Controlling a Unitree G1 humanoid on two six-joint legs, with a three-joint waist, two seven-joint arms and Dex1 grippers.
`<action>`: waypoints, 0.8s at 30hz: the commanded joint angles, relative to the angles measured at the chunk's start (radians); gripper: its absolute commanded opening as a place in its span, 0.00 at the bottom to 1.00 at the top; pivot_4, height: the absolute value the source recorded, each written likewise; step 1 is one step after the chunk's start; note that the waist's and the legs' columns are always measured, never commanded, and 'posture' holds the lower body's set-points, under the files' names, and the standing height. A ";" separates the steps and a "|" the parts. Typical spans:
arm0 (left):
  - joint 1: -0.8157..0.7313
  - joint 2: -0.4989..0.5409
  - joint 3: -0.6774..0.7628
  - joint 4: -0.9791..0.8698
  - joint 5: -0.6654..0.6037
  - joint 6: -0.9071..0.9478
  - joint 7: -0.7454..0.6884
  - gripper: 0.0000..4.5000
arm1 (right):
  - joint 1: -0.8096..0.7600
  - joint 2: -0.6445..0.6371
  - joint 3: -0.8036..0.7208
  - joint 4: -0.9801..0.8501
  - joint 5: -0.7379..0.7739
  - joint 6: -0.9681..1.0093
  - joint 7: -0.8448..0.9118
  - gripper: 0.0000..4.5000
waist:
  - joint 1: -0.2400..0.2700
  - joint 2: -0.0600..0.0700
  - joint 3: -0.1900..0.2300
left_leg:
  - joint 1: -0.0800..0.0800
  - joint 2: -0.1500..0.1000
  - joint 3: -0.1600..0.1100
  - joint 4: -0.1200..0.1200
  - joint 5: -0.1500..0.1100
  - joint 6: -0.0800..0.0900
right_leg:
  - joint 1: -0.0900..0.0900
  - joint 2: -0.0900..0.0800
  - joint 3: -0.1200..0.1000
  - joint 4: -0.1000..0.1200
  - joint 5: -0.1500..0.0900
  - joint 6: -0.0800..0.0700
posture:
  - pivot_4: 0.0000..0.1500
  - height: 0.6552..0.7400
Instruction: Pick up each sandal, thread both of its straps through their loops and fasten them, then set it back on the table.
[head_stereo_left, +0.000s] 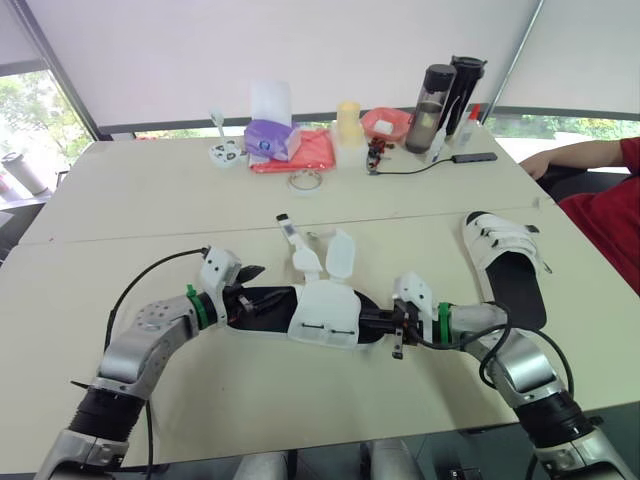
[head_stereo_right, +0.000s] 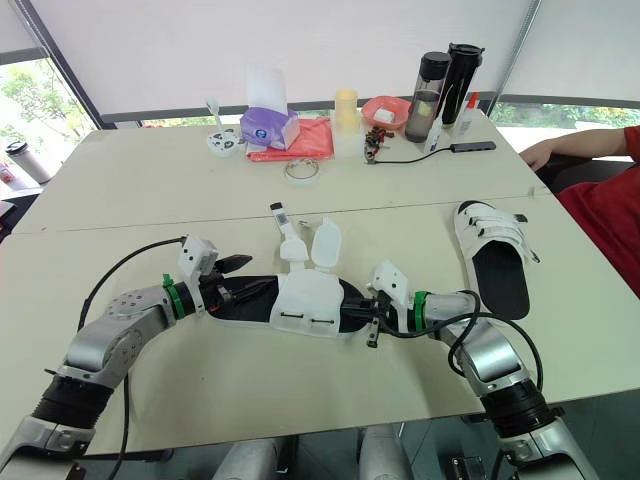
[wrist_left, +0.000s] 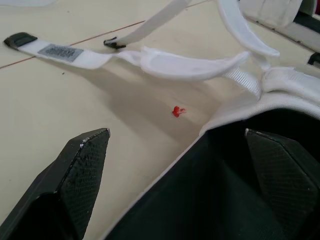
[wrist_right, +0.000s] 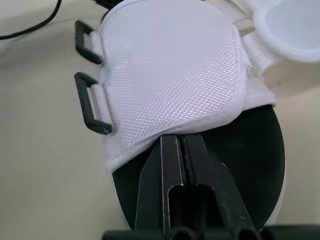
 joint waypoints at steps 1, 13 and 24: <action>0.016 -0.015 0.029 -0.018 0.027 -0.006 -0.010 1.00 | 0.033 -0.017 0.076 0.013 -0.059 -0.066 0.062 0.00 | 0.001 0.000 0.000 | 0.000 0.000 0.000 0.000 0.000 0.000 | 0.000 0.000 0.000 0.000 0.000 0.000 | 1.00 1.00; 0.120 -0.010 0.010 -0.111 0.063 0.068 -0.059 1.00 | 0.080 -0.042 0.068 -0.016 -0.117 -0.166 0.045 0.00 | 0.003 0.003 -0.013 | 0.015 0.003 0.000 -0.014 0.000 0.000 | 0.011 0.000 0.000 -0.015 -0.001 -0.002 | 1.00 1.00; 0.126 -0.041 -0.014 -0.130 0.123 0.072 -0.077 1.00 | 0.192 -0.050 0.040 -0.143 -0.083 -0.076 0.011 0.00 | 0.004 0.004 -0.016 | 0.014 0.003 0.001 -0.018 -0.001 -0.001 | 0.011 -0.001 0.000 -0.016 -0.002 -0.003 | 1.00 1.00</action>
